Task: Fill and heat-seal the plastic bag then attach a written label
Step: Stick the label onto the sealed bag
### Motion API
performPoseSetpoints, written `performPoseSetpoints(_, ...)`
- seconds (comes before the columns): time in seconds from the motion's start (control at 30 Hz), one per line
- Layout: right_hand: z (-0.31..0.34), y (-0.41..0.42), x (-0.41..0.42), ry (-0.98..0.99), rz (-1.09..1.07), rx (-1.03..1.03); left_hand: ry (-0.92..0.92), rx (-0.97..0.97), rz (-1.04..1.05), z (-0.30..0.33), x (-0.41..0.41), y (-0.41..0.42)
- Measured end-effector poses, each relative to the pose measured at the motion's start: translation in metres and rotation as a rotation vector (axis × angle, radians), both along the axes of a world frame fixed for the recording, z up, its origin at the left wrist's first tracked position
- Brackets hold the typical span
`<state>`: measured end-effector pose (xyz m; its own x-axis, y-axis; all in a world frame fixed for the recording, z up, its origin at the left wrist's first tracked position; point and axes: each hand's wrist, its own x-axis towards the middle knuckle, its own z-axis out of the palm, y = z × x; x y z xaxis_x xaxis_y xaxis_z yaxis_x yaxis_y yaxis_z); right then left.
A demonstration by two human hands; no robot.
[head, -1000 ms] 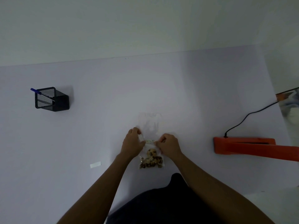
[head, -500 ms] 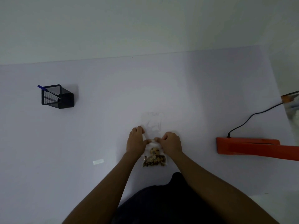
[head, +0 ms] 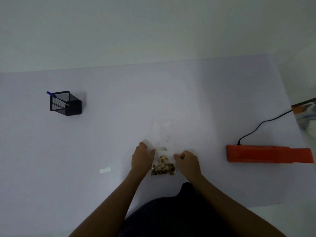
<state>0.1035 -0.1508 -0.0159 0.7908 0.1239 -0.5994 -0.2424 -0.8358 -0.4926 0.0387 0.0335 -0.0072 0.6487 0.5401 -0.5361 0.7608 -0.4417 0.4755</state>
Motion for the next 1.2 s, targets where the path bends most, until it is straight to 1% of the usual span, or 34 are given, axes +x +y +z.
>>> performPoseSetpoints(0.07, -0.002, -0.007, -0.008, 0.008, 0.019, -0.005, 0.045, -0.042, 0.025, 0.001, -0.012, -0.005)
performPoseSetpoints(0.13, -0.005, -0.006, -0.013, 0.018, 0.006, 0.042, 0.064, -0.140, 0.069, 0.000, -0.023, -0.012)
performPoseSetpoints(0.23, -0.010, 0.006, -0.013, 0.054, -0.011, 0.105, 0.025, -0.230, 0.127, -0.001, -0.030, -0.017)
performPoseSetpoints(0.33, -0.012, 0.023, -0.004, 0.059, -0.046, 0.168, -0.014, -0.267, 0.219, 0.004, -0.018, -0.006)
performPoseSetpoints(0.53, -0.010, 0.073, 0.047, 0.022, -0.103, 0.276, -0.088, -0.228, 0.258, 0.011, 0.032, 0.036)
performPoseSetpoints(0.63, -0.005, 0.097, 0.076, -0.019, -0.080, 0.263, -0.113, -0.213, 0.267, 0.017, 0.060, 0.054)
performPoseSetpoints(0.73, -0.004, 0.115, 0.098, -0.035, -0.045, 0.253, -0.121, -0.242, 0.285, 0.026, 0.081, 0.066)
performPoseSetpoints(0.8, -0.002, 0.122, 0.105, -0.038, -0.062, 0.259, -0.125, -0.265, 0.293, 0.032, 0.088, 0.071)
performPoseSetpoints(0.87, 0.002, 0.124, 0.106, -0.030, -0.068, 0.261, -0.130, -0.286, 0.294, 0.035, 0.088, 0.072)
performPoseSetpoints(1.0, 0.001, 0.116, 0.093, 0.105, -0.072, 0.348, -0.151, -0.264, 0.273, 0.043, 0.076, 0.063)
performPoseSetpoints(1.13, 0.012, 0.100, 0.073, 0.030, -0.101, 0.387, -0.246, -0.212, 0.331, 0.065, 0.057, 0.047)
performPoseSetpoints(1.2, 0.022, 0.088, 0.060, -0.032, -0.127, 0.404, -0.310, -0.194, 0.281, 0.075, 0.044, 0.033)
